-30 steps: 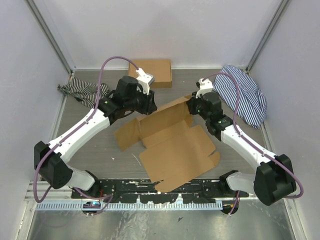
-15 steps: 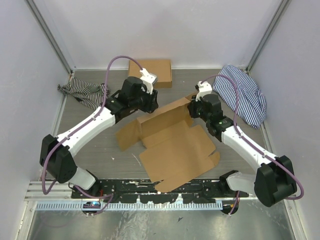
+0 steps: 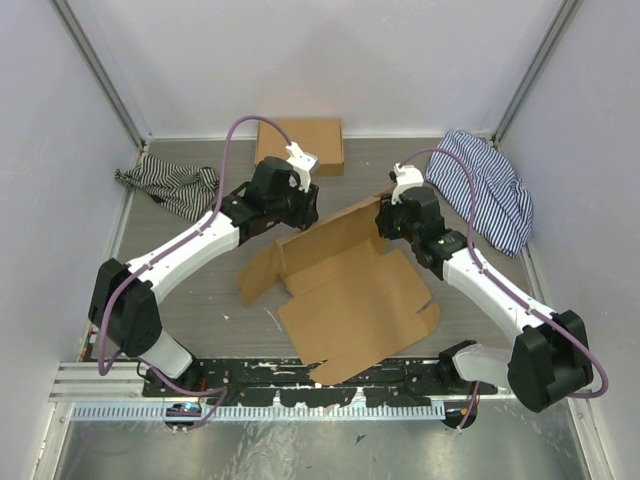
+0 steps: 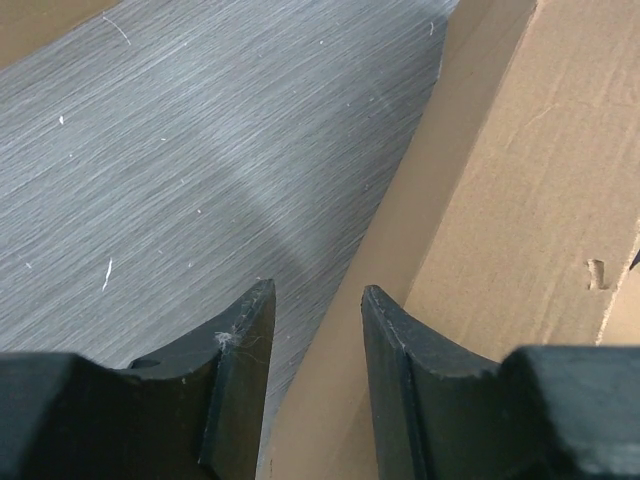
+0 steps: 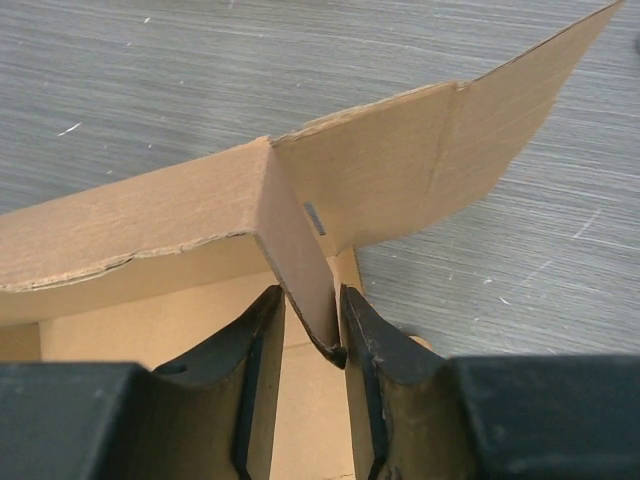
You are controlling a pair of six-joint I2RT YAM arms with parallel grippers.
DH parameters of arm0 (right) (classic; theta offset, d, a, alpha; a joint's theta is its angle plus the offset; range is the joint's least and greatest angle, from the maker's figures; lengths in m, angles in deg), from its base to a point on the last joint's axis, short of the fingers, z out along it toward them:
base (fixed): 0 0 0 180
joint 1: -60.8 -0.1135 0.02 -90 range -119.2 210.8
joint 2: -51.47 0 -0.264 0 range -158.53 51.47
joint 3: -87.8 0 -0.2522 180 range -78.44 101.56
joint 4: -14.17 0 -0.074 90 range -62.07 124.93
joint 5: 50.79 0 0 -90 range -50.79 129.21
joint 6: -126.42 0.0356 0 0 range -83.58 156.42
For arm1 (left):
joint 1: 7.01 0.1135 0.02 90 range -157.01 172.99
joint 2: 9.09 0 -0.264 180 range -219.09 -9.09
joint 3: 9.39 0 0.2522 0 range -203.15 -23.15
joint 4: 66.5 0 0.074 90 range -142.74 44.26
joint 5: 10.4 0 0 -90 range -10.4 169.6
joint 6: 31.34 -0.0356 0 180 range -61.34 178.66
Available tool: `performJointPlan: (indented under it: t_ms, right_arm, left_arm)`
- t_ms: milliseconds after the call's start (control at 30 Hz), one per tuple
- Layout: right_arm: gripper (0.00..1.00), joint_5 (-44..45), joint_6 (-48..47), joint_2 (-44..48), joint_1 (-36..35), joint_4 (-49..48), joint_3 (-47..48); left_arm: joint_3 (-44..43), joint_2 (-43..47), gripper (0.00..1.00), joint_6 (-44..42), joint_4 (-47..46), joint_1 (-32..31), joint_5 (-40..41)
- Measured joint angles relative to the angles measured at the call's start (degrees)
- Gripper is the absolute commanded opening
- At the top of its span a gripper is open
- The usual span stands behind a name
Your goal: Fold the paper box
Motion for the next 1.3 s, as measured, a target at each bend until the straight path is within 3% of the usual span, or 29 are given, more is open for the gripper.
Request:
performJointPlan:
  t_ms: [433, 700, 833, 1133, 1300]
  right_arm:
    - [0.42, 14.58, 1.25, -0.61, 1.25, 7.87, 7.63]
    - [0.42, 14.99, 7.58, -10.21, 16.33, 9.2, 14.05]
    - [0.41, 10.8, 8.41, -17.29, 21.14, 7.58, 17.22]
    - [0.37, -11.85, 6.08, -30.99, 24.17, -0.42, 22.64]
    - [0.36, -19.43, 4.92, -34.36, 25.77, -5.42, 21.53]
  left_arm:
    - [-0.02, 0.0, 0.46, 0.02, 0.87, -0.04, 2.03]
    - [-0.26, 0.0, 0.46, -0.07, 1.79, -0.85, 3.82]
    - [-0.31, 0.0, 0.46, -0.35, 1.88, -1.11, 4.35]
    - [-1.18, 0.0, 0.45, -1.11, 2.75, -2.03, 6.84]
    - [-2.45, -0.24, 0.45, -1.62, 3.98, -2.64, 7.87]
